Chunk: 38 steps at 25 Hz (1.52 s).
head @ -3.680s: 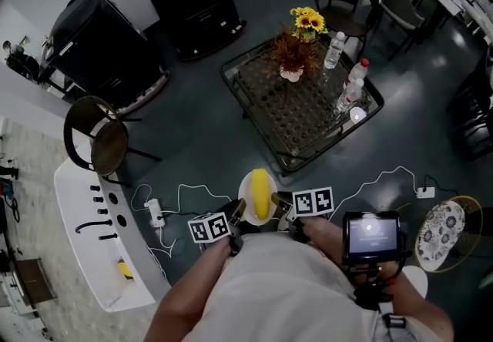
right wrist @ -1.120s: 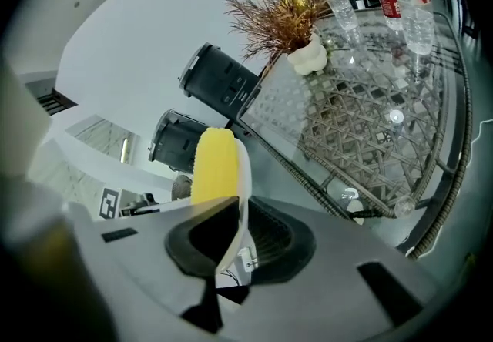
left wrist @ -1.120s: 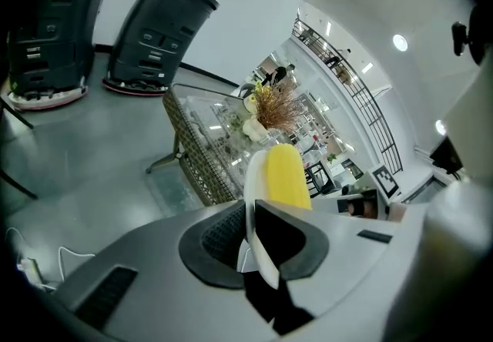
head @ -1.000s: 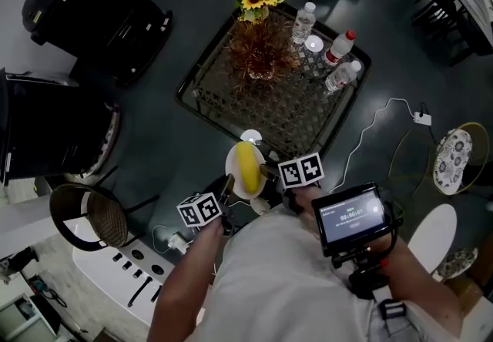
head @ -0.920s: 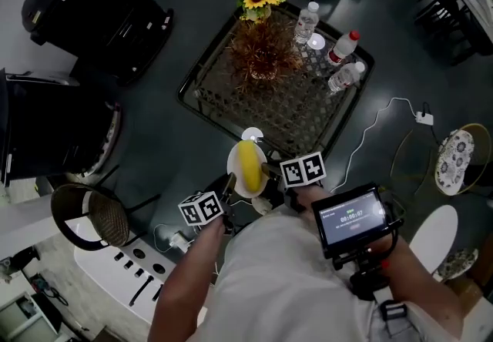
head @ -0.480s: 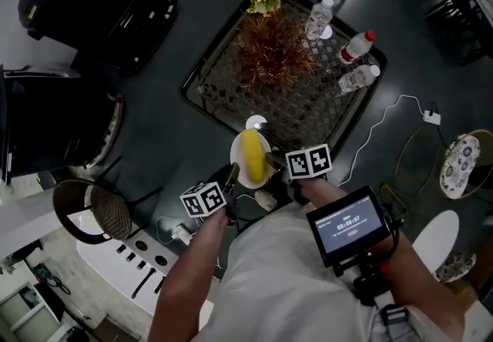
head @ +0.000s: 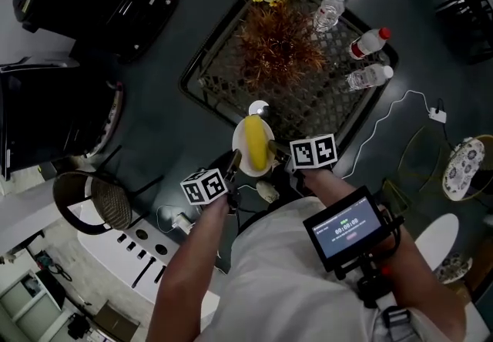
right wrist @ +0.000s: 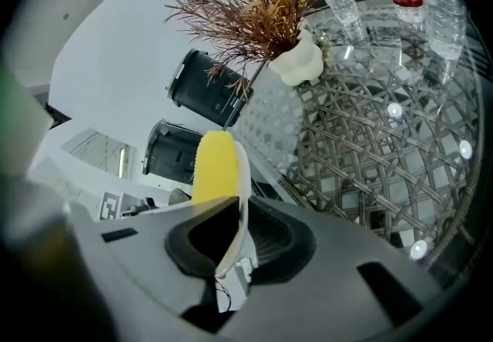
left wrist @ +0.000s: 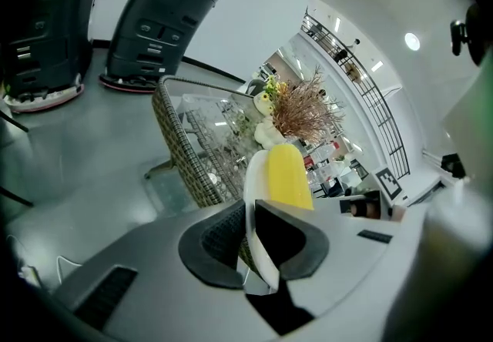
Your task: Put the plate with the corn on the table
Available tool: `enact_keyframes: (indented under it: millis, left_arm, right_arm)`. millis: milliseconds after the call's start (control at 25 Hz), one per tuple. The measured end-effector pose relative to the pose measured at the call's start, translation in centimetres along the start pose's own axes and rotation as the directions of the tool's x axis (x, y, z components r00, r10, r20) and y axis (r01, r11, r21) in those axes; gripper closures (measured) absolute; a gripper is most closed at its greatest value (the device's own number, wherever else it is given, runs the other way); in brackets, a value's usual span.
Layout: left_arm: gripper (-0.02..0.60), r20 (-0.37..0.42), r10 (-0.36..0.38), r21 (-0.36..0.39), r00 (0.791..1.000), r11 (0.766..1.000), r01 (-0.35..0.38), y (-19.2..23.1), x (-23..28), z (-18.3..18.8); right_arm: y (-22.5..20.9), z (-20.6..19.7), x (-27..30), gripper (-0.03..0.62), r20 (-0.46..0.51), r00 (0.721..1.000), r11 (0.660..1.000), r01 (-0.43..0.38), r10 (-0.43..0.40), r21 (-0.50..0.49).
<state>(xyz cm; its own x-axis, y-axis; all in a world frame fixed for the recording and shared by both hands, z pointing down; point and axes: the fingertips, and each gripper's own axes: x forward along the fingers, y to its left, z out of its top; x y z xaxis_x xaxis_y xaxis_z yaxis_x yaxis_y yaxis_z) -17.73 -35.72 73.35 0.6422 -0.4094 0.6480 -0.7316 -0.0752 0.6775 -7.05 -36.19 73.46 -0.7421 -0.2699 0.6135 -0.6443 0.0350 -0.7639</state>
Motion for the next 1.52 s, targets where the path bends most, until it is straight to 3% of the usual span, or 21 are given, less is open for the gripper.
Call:
enact_keyframes:
  millis: [560,960,1520]
  left_arm:
    - [0.538,0.047,0.040,-0.056,0.998,0.998,-0.037,2.6,2.0,2.8]
    - [0.538,0.011,0.052,0.008,0.999,0.999,-0.052,3.0,5.2,3.8]
    - [0.538,-0.104,0.014,0.127,0.995,0.992,-0.001,-1.3,11.3,2.7]
  right_arm:
    - [-0.8,3.7,3.4,0.548,-0.026,1.000,0.999,0.017,-0.018,-0.037]
    - [-3.6,5.0,3.8,0.548,0.058,0.997,0.999,0.045,-0.045,0.012]
    - [-9.1,5.5,-1.0,0.548,0.167,0.979,0.990,0.100,-0.116,0.103]
